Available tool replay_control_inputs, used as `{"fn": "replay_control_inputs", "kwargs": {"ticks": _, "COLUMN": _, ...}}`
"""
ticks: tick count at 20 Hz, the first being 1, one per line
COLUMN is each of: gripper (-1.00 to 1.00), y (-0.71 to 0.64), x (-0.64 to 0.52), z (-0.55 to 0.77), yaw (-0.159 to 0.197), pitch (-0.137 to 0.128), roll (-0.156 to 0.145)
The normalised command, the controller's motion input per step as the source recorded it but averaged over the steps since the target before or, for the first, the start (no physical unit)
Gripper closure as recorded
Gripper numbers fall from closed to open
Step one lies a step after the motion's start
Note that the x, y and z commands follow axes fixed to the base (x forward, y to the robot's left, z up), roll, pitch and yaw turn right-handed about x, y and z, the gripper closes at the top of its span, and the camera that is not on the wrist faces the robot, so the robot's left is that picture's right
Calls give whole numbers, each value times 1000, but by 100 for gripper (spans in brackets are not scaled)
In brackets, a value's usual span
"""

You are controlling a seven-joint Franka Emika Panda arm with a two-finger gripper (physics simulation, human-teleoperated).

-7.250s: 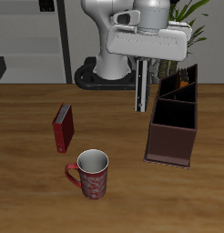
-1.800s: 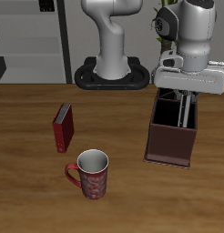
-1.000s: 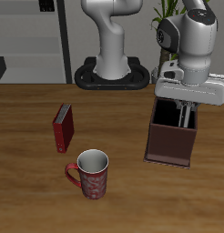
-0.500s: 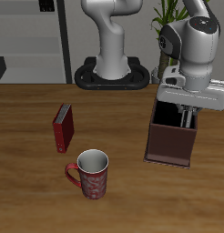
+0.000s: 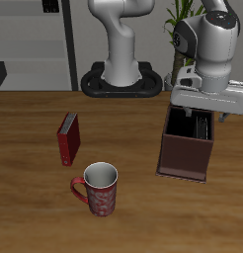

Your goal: Place the orange book into the left desk caddy's left compartment and place the striped book into the left desk caddy's right compartment and place the red book into the left desk caddy's right compartment

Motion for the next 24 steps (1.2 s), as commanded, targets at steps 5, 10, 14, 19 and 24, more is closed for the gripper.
{"fn": "replay_control_inputs", "kwargs": {"ticks": 5, "gripper": -100, "y": -143, "x": -21, "z": 156, "yaw": 32, "pitch": -28, "roll": -14}}
{"fn": "replay_control_inputs", "kwargs": {"ticks": 10, "gripper": -100, "y": -283, "x": -25, "z": 212, "yaw": 34, "pitch": -13, "roll": 1}}
{"fn": "replay_control_inputs", "kwargs": {"ticks": 14, "gripper": -100, "y": -351, "x": -79, "z": 287, "yaw": 26, "pitch": -24, "roll": -26}}
{"fn": "replay_control_inputs", "kwargs": {"ticks": 19, "gripper": -100, "y": -521, "x": -75, "z": 330, "yaw": 27, "pitch": -21, "roll": -48}}
{"fn": "replay_control_inputs", "kwargs": {"ticks": 24, "gripper": -100, "y": -530, "x": 47, "z": 203, "yaw": 48, "pitch": -13, "roll": -47}}
